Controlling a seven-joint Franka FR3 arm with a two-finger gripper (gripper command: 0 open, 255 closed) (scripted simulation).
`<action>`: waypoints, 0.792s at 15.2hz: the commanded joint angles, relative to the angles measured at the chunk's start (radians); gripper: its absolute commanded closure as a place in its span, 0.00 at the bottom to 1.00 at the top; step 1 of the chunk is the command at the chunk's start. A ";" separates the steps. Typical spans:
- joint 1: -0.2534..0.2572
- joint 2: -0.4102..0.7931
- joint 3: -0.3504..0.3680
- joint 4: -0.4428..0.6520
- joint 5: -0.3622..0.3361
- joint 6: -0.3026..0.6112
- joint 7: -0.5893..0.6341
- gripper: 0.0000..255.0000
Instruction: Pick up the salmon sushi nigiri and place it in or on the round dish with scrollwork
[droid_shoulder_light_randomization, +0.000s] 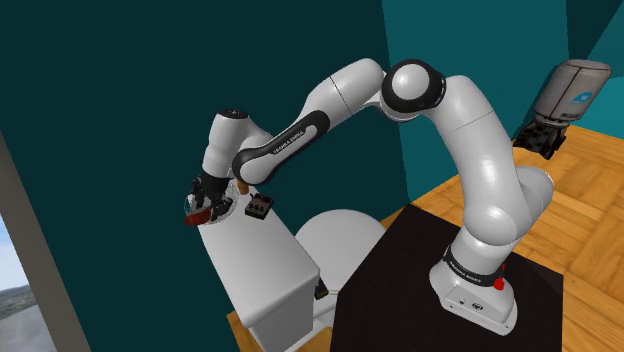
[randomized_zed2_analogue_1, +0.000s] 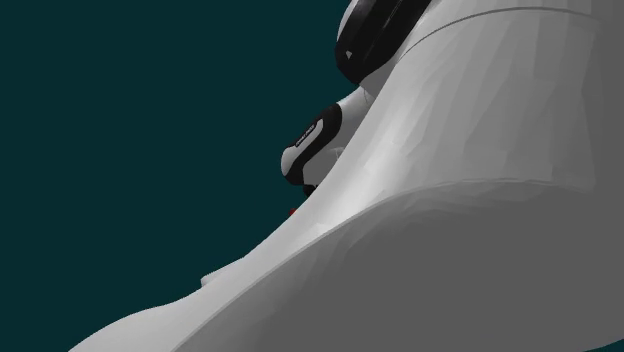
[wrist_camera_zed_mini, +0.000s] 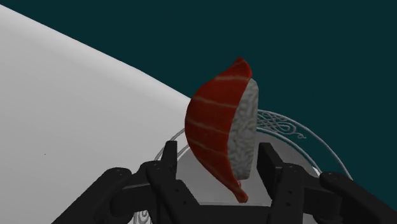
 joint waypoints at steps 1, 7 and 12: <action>0.000 0.000 0.000 0.000 0.000 0.000 0.000 1.00; 0.000 0.000 0.000 0.000 0.000 0.000 0.000 1.00; -0.012 -0.021 0.019 0.002 0.015 -0.025 -0.006 1.00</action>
